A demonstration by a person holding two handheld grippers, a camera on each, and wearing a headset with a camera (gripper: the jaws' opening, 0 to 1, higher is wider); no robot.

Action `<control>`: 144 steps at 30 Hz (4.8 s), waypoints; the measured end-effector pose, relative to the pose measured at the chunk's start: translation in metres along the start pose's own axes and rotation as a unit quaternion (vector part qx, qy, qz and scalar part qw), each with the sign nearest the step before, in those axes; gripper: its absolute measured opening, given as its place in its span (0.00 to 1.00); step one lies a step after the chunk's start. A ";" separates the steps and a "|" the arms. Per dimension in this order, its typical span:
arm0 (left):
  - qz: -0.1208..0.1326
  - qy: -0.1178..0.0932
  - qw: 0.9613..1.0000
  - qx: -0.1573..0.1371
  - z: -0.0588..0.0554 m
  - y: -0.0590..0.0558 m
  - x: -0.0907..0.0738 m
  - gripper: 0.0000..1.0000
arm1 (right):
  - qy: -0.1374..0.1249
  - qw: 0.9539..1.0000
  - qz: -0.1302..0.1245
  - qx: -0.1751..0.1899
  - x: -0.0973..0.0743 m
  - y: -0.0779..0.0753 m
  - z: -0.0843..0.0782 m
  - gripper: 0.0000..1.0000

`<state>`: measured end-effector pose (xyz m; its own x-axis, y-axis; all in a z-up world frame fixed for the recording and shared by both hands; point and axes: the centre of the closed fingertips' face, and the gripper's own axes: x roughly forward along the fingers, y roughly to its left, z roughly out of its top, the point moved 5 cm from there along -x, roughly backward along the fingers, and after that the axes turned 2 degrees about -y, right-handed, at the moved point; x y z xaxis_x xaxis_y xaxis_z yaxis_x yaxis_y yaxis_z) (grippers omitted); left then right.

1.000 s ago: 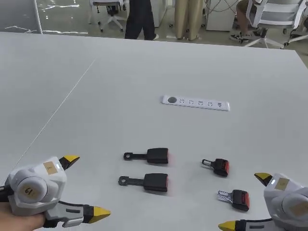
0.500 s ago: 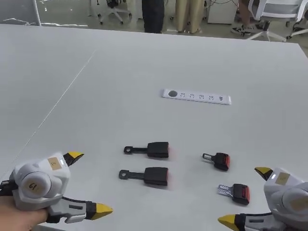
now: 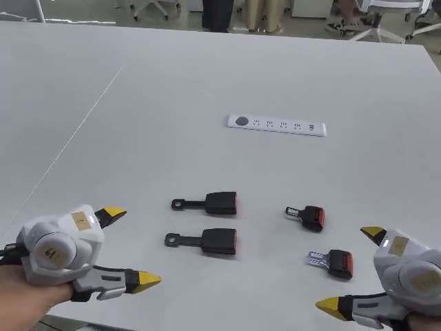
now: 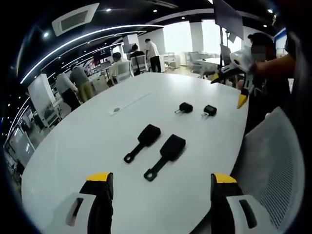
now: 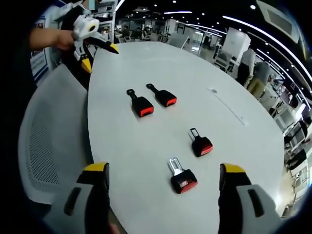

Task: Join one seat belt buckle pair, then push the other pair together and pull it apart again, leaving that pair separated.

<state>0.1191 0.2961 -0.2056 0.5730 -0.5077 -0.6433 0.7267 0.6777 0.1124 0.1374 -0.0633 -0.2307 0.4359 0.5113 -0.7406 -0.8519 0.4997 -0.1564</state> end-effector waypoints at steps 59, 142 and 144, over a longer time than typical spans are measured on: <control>-0.227 0.092 0.940 0.236 0.007 -0.008 0.177 0.31 | 0.115 0.983 0.111 -0.090 0.074 -0.057 -0.068 0.39; -0.227 0.126 0.927 0.272 0.000 -0.014 0.186 0.32 | 0.050 0.978 0.138 -0.148 0.162 0.016 0.041 0.34; -0.228 0.127 0.926 0.274 0.000 -0.014 0.186 0.31 | 0.047 0.978 0.140 -0.145 0.163 0.017 0.041 0.34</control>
<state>0.2159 0.1921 -0.3267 0.1031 -0.4859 -0.8679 0.9940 0.0182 0.1079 0.2058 0.0571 -0.3270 0.1572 0.5258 -0.8359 -0.9865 0.1237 -0.1077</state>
